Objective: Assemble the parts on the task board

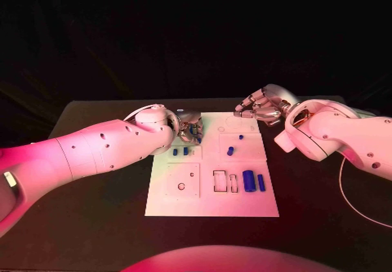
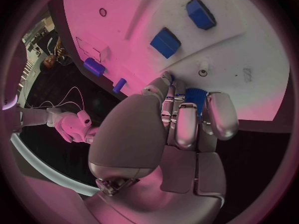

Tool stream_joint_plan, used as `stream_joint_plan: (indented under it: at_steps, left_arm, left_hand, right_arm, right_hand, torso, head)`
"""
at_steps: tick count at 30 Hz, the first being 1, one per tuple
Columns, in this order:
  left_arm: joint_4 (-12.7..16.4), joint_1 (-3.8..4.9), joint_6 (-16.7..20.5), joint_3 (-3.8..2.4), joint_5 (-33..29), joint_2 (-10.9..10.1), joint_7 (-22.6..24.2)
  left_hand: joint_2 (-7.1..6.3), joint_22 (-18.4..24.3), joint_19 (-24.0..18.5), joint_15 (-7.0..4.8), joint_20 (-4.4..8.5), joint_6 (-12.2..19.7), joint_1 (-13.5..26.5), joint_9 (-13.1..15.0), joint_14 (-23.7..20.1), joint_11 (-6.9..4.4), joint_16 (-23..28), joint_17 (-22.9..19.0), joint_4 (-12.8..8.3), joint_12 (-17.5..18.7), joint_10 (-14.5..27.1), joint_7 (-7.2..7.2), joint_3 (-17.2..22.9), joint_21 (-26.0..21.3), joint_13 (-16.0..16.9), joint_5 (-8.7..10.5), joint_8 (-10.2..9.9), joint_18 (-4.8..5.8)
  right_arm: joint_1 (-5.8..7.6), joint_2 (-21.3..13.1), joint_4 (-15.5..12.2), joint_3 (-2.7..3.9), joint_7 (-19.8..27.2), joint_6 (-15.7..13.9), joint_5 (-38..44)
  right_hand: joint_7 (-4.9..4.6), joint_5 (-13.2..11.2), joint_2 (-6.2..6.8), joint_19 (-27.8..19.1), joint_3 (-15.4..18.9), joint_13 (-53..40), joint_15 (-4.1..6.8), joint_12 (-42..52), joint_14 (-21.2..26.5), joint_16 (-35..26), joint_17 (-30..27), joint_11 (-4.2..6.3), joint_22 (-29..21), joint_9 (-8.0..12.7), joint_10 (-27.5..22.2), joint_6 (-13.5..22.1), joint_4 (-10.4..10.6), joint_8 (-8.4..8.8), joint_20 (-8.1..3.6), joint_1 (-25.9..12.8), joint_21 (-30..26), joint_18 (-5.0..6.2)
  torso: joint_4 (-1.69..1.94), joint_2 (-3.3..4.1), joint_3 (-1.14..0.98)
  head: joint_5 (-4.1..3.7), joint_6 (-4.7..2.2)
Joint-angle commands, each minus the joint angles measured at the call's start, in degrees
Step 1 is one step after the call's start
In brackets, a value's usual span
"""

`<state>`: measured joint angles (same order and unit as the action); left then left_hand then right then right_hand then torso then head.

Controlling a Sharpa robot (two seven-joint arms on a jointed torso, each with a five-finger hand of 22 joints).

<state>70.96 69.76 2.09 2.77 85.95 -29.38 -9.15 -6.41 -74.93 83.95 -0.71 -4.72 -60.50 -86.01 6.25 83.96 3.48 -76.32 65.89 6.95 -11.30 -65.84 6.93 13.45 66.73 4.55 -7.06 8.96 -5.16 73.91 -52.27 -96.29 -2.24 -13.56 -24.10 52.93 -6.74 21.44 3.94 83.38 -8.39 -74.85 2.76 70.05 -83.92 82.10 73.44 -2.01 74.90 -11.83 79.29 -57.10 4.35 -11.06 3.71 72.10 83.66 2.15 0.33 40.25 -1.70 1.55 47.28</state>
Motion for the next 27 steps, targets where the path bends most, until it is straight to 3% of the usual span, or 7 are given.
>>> stream_joint_plan:
  at_steps: [1, 15, 27]
  left_arm:
    - [-0.20, -0.15, -1.34, 0.04, 0.73, 0.35, -0.61]
    - [-0.50, -0.20, -2.42, 0.05, 0.30, 0.98, -0.44]
    - [-0.99, -0.38, 0.39, 0.05, -0.49, 1.05, -0.26]
  left_hand:
    - [-0.38, -3.06, 1.49, -0.55, 0.28, -0.29, 0.09, -0.08, 1.86, 0.08, 0.40, -0.14, 0.08, 0.39, -0.33, 0.00, 0.41, 0.36, -0.16, -0.03, -0.40, 0.77]
    - [-0.53, -3.42, 1.54, -0.57, 0.28, -0.50, 0.03, -0.35, 1.82, 0.08, 0.45, -0.67, -0.18, 0.98, -0.84, 0.03, 1.56, 0.80, -0.38, -0.07, -0.91, 0.85]
    - [0.26, -4.76, 1.80, -1.06, 0.68, -4.09, -1.61, -0.39, 1.59, -0.43, 0.84, -2.82, -2.90, 2.09, -4.70, -0.01, 8.20, 2.67, -0.24, -0.16, -0.82, 1.14]
  right_arm:
    - [-0.04, 0.07, -0.08, 0.00, 0.41, 0.85, 0.30]
    - [-0.04, 0.16, -0.11, 0.00, 0.32, 1.37, 0.32]
    - [-0.04, 0.19, -0.15, 0.00, 0.26, 1.67, 0.33]
  right_hand:
    - [-0.15, 0.50, -0.23, -0.20, -0.08, -0.04, -0.49, -0.09, -3.08, -0.34, 0.04, 0.07, 1.49, -0.08, -0.37, 0.36, 0.02, -0.25, 0.14, 0.59, -0.18, 0.86]
    - [-0.14, 0.63, -0.26, -0.20, -0.09, -0.10, -0.49, -0.02, -3.10, -0.32, 0.10, 0.07, 1.49, -0.10, -0.32, 0.35, 0.03, -0.28, 0.14, 0.61, -0.18, 0.85]
    - [-0.12, 0.89, -0.33, -0.16, -0.13, -0.14, -0.48, 0.03, -3.10, -0.32, 0.09, 0.09, 1.56, -0.15, -0.28, 0.29, 0.05, -0.34, 0.13, 0.67, -0.15, 0.84]
  torso:
    - [-0.01, 0.02, -0.03]
    - [0.07, -0.01, 0.02]
    - [0.06, 0.00, 0.01]
  head:
    - [-0.14, 0.08]
    - [-0.34, 0.23]
    - [-0.53, 0.21]
